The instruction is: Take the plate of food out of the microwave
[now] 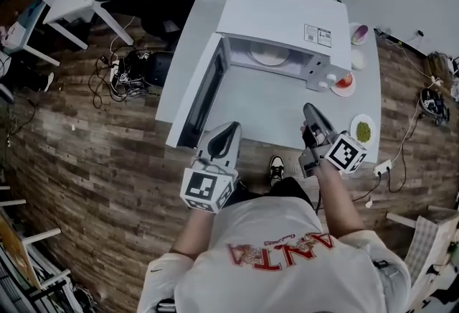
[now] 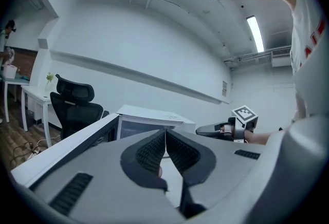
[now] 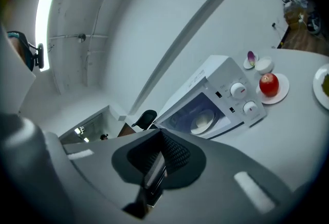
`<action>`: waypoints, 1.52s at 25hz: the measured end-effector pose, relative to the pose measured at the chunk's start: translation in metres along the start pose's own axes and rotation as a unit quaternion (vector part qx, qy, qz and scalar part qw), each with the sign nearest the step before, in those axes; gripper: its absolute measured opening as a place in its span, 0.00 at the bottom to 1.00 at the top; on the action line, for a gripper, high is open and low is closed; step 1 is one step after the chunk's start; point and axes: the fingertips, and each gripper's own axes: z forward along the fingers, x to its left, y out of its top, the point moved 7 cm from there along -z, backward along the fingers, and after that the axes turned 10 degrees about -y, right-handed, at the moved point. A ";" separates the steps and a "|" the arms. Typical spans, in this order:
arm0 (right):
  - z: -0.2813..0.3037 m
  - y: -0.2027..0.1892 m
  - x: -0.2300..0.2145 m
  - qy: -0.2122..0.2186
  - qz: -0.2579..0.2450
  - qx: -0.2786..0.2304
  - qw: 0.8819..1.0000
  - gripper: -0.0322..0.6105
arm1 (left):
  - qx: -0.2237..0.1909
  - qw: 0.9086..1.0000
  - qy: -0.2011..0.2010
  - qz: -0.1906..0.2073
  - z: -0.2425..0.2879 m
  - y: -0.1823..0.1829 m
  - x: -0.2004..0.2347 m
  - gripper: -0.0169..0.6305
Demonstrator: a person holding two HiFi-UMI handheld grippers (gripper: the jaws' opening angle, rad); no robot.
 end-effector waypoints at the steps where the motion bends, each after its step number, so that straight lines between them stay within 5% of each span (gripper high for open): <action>1: 0.010 0.001 -0.006 0.008 0.019 0.001 1.000 0.05 | 0.003 1.000 0.002 -0.002 0.004 0.000 0.001 0.05; 6: 0.047 -0.006 -0.062 -0.076 0.134 0.038 0.987 0.05 | 0.008 0.999 0.035 -0.017 0.020 0.003 0.003 0.05; 19: 0.153 -0.031 -0.121 -0.068 0.342 0.016 0.937 0.07 | 0.030 0.997 0.065 -0.043 0.051 -0.005 0.021 0.05; 29: 0.200 -0.047 -0.144 -0.114 0.386 0.002 0.916 0.11 | 0.038 0.996 0.059 -0.046 0.062 0.000 0.037 0.05; 38: 0.222 -0.049 -0.152 -0.144 0.381 -0.001 0.913 0.11 | 0.051 0.996 0.043 -0.057 0.074 -0.007 0.048 0.05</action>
